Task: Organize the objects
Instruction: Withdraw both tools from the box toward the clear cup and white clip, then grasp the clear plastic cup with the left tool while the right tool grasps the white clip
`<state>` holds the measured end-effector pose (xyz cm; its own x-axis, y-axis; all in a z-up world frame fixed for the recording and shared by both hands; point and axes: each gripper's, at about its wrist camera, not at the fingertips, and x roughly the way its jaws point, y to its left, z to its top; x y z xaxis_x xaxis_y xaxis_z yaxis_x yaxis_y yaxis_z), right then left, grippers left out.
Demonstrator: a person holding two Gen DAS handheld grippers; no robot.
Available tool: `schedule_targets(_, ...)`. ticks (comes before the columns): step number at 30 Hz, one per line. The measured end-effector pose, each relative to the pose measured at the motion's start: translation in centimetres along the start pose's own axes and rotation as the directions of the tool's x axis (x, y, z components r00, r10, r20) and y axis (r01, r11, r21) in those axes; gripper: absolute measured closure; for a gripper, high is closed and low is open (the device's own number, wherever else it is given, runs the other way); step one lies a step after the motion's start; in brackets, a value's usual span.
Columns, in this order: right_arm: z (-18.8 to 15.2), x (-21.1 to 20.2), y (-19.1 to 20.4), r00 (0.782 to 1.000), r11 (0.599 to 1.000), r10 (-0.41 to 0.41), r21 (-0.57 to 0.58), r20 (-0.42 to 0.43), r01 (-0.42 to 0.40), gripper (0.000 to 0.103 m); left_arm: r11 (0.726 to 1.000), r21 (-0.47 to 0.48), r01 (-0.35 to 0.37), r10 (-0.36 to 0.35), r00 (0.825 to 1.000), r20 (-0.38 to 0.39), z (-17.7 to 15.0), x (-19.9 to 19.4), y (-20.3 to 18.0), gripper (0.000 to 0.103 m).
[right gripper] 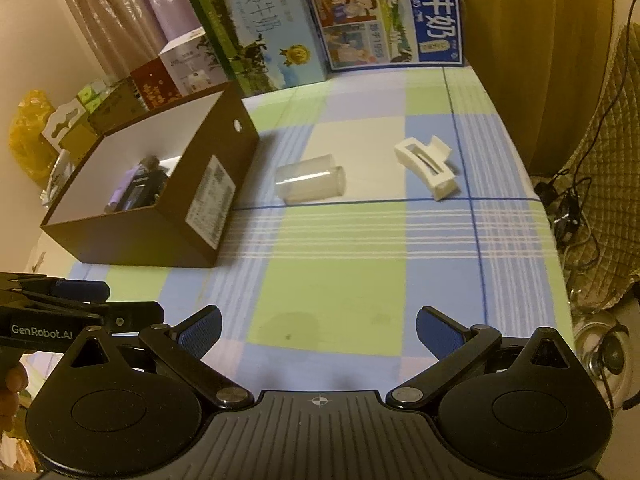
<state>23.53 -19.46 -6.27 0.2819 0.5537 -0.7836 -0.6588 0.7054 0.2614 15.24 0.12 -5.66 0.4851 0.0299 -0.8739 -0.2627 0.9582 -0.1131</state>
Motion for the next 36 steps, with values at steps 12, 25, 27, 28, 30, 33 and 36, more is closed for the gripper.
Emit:
schedule_targets(12,1.0,0.8,-4.5,1.0,0.999,-0.03,0.024,-0.005,0.03,0.002,1.0,0.011,-0.004,0.005,1.0,-0.014,1.3,2.3,-3.8,0.015)
schedule_targets(25,4.4,2.1,-9.1,0.994,0.994,-0.097,0.045,0.055,0.095,0.002,0.999,0.035,-0.003,0.003,1.0,-0.011,5.6,6.6,-7.4,0.014)
schedule_targets(27,4.9,2.4,-9.5,0.993,0.994,-0.102,0.048,0.064,0.099,0.002,0.999,0.037,-0.012,0.012,1.0,-0.002,6.4,7.3,-7.6,0.014)
schedule_targets(28,5.1,2.7,-9.8,0.992,0.993,-0.106,0.05,0.071,0.103,0.002,0.999,0.037,-0.018,0.018,1.0,-0.001,6.7,7.6,-7.6,0.014)
schedule_targets(30,5.6,3.2,-10.1,0.99,0.993,-0.112,0.046,0.083,0.108,0.002,0.999,0.034,-0.025,0.025,1.0,0.013,7.4,8.3,-7.7,0.014)
schedule_targets(33,6.3,4.3,-10.6,0.988,0.994,-0.111,0.034,0.107,0.108,0.002,0.998,0.022,-0.053,0.053,0.998,0.027,8.5,9.7,-7.7,0.014)
schedule_targets(36,7.2,5.6,-11.1,0.986,0.994,-0.112,0.014,0.124,0.111,0.003,0.997,0.002,-0.072,0.072,0.997,0.031,9.4,11.0,-7.6,0.012)
